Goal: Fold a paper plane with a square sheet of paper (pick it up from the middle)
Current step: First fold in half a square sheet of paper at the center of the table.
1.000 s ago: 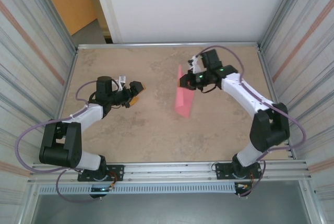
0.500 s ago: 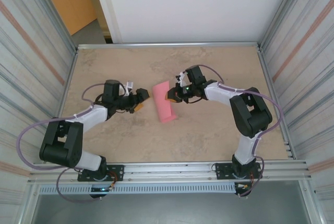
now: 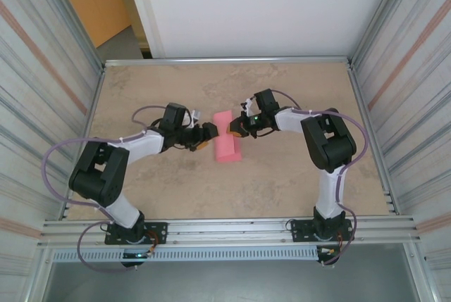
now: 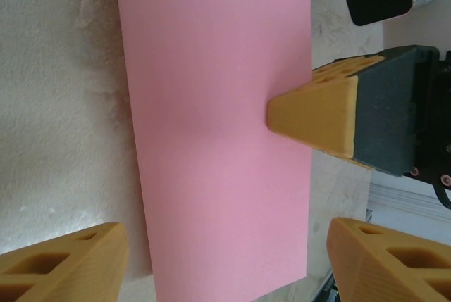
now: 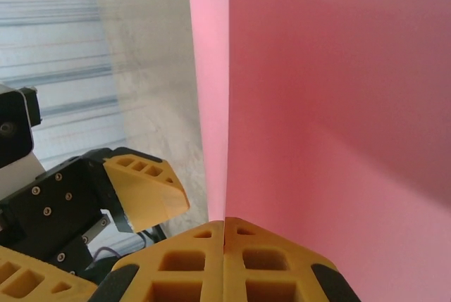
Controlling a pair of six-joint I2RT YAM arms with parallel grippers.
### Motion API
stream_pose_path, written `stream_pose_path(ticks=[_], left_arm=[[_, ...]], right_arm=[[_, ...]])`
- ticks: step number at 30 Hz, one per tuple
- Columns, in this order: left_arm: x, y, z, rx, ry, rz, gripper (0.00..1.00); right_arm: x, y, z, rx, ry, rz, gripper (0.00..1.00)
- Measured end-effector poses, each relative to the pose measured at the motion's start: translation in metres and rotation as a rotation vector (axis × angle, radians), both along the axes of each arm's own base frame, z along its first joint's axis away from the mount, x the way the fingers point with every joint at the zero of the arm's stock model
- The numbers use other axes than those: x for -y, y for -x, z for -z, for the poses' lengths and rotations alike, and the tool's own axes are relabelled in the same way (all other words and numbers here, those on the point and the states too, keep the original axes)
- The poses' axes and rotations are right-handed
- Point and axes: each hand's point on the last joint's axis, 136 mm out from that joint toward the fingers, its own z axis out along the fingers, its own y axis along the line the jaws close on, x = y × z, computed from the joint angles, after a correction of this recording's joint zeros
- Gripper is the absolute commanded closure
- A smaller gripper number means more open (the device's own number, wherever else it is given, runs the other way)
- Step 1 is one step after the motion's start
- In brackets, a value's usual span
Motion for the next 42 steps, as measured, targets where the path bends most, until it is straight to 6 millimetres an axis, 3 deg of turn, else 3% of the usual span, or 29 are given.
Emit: stream_pose_path(ticks=[12,22,33,38,42], left_arm=[[0.021,-0.021,0.024,-0.044,-0.169,0.025,0.39],[0.013,-0.025,0.050,-0.104,-0.277,0.011,0.45],[0.014,-0.028,0.051,-0.120,-0.290,0.016,0.48],[0.014,-0.028,0.052,-0.126,-0.298,0.021,0.49],[0.013,-0.028,0.054,-0.145,-0.313,0.030,0.49]], right_arm=[[0.004,-0.006,0.013,-0.015,0.004,-0.023,1.00],[0.009,-0.009,0.014,-0.022,0.003,-0.013,0.99],[0.009,-0.008,0.018,-0.031,0.008,-0.012,0.97],[0.010,-0.008,0.019,-0.038,0.014,-0.009,0.89],[0.015,-0.010,0.020,-0.046,0.019,0.005,0.76]])
